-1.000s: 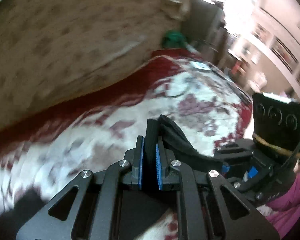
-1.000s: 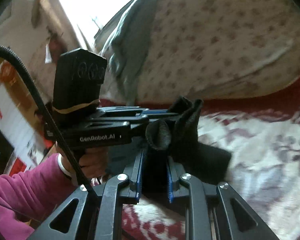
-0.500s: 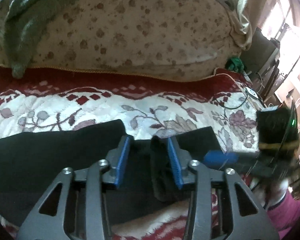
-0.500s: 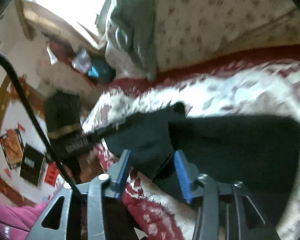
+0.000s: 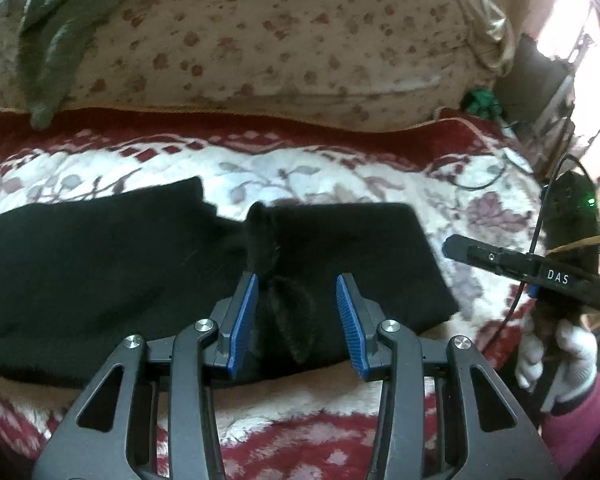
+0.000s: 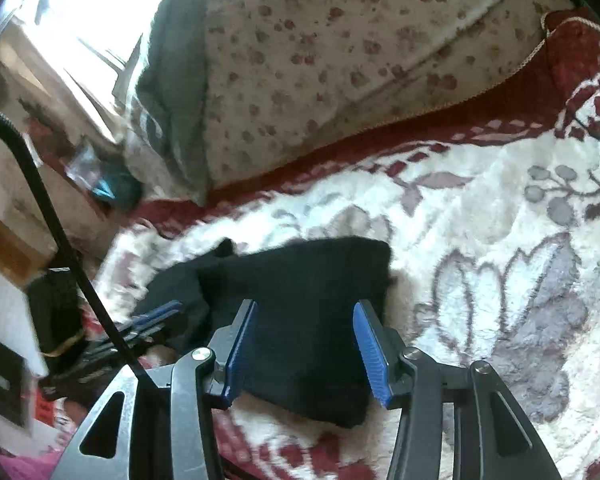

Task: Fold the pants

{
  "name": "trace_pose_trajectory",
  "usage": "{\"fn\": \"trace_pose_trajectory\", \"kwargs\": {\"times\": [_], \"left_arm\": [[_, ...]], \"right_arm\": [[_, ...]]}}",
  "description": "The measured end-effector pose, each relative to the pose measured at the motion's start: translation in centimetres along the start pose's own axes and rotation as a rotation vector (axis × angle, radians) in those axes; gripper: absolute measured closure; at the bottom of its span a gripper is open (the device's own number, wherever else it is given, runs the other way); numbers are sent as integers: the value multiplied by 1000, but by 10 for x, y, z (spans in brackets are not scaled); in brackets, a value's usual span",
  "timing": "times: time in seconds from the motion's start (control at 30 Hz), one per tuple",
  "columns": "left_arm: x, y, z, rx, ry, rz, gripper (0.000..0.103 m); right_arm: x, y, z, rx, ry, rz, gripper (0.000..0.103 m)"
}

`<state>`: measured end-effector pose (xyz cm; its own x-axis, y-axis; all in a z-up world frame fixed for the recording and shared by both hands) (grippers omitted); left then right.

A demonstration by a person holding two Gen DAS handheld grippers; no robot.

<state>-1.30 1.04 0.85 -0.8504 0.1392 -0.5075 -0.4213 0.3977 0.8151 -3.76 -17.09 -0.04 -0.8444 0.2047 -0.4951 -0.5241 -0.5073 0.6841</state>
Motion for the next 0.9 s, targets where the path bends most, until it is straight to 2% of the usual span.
{"fn": "trace_pose_trajectory", "kwargs": {"times": [0.07,0.17,0.27,0.3,0.37,0.43,0.5,0.57,0.63,0.7,0.9], "left_arm": [[3,-6,3,-42,-3,3,64],[9,-19,7,-46,3,34,64],[14,-38,13,-37,37,80,64],[14,-38,14,-32,45,69,64],[12,-37,16,-20,65,58,66],[9,-34,23,-36,91,63,85],[6,-28,28,-50,103,63,90],[5,-25,32,-100,95,51,90],[8,-30,36,-141,94,51,90],[11,-33,39,-145,119,46,90],[15,-23,48,-126,162,30,90]], "right_arm": [[1,-9,-3,15,-2,-1,54],[1,-24,-13,28,-18,11,51],[-1,-31,-19,-44,-62,9,52],[-2,-32,-21,-78,-76,3,58],[-3,-32,-22,-76,-72,6,65],[-2,-26,-16,-60,-37,7,68],[-4,-18,-5,-43,2,-9,68],[-4,-16,3,7,49,-18,68],[-1,-26,-5,97,54,-13,68],[4,-42,-20,158,25,7,55],[0,-28,-12,192,51,0,54]]}}
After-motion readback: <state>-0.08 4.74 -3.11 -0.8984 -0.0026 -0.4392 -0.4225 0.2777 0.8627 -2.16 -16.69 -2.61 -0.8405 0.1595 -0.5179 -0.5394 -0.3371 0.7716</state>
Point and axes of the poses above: each gripper's, at about its wrist camera, not at the fingertips, and y roughly against the way its jaws point, z to its left, x to its underside, the point moved 7 cm from there along -y, roughly the way its jaws point, and after that the axes turned 4 degrees about z, right-handed, at the moved point
